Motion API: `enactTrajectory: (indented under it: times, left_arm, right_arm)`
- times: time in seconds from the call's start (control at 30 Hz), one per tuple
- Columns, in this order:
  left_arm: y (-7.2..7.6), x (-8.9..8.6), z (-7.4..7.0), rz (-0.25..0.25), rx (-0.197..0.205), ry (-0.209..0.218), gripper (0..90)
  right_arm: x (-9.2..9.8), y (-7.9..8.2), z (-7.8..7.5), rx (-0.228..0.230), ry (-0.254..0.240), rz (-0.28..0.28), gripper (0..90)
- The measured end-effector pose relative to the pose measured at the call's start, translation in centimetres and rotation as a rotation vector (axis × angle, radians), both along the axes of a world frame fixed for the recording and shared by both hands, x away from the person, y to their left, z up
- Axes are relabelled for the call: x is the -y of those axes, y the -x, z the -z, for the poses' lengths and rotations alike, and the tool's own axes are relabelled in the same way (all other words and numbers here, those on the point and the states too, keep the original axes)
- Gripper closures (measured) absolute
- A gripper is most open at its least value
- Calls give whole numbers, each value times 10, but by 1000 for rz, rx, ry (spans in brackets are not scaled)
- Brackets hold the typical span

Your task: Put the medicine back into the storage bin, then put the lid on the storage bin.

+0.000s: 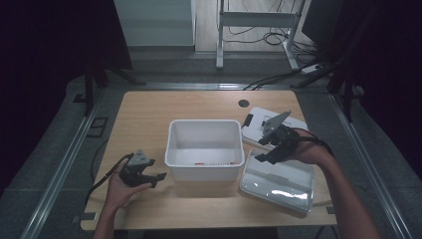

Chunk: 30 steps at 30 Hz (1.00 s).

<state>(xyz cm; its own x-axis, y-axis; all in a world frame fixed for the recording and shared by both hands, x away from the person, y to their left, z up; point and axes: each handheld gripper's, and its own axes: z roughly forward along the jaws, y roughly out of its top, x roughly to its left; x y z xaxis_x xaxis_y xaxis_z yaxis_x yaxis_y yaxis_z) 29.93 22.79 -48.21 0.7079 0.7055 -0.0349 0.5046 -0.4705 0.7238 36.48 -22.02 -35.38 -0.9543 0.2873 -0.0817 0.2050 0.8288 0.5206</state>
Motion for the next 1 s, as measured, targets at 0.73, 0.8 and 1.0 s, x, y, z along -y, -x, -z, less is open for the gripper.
enactTrajectory:
  times: [0.73,0.8,1.0]
  left_arm:
    - [0,1,1,0,-4,5,290]
    - [0,1,1,0,-3,5,290]
    - [0,1,1,-1,-3,6,290]
  right_arm:
    - [29,7,69,-120,112,72,523]
    - [31,8,74,-139,131,81,545]
    - [41,10,86,-176,158,93,581]
